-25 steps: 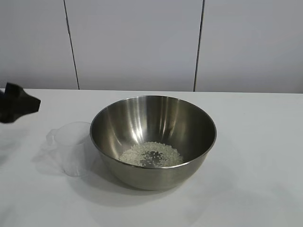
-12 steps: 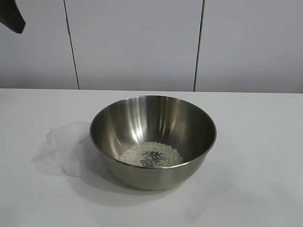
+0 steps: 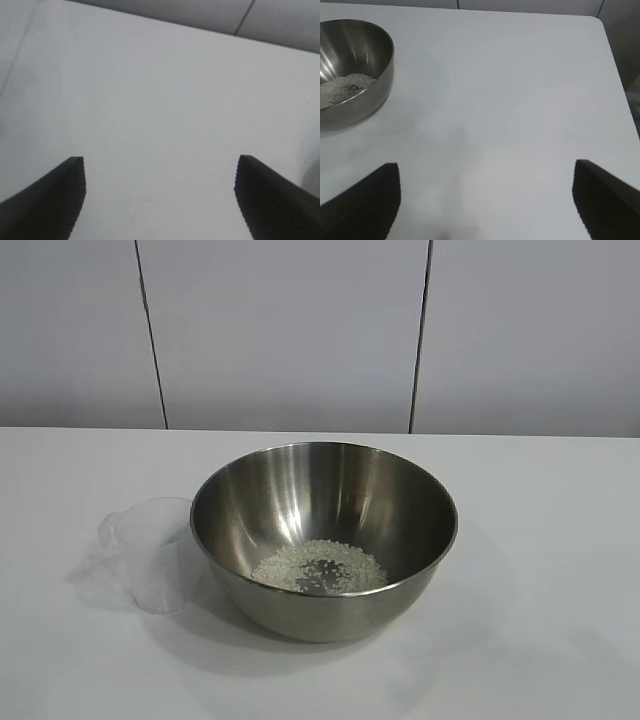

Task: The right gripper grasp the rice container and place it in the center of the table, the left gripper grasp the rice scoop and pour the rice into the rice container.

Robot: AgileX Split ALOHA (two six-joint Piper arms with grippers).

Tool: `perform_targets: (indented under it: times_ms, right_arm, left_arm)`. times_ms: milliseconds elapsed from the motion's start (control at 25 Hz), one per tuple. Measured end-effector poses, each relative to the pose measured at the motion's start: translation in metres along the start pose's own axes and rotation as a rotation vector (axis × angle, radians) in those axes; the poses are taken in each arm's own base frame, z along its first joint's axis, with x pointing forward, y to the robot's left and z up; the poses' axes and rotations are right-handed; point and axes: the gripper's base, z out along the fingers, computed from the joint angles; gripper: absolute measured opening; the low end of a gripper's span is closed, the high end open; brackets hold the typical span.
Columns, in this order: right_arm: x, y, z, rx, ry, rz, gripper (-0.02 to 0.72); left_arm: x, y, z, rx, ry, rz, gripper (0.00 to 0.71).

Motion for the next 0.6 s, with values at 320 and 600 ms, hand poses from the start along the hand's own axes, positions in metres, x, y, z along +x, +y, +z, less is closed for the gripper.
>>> perform_targets:
  times_ms: [320,600]
  right_arm:
    - [0.0,0.0,0.0,-0.001,0.0,0.0,0.639]
    - [0.0,0.0,0.0,-0.001,0.0,0.0,0.639]
  left_arm:
    - [0.013,-0.047,-0.089,0.131,-0.13,0.071,0.591]
    - [0.031,-0.07,-0.131,0.218,-0.181,0.125,0.591]
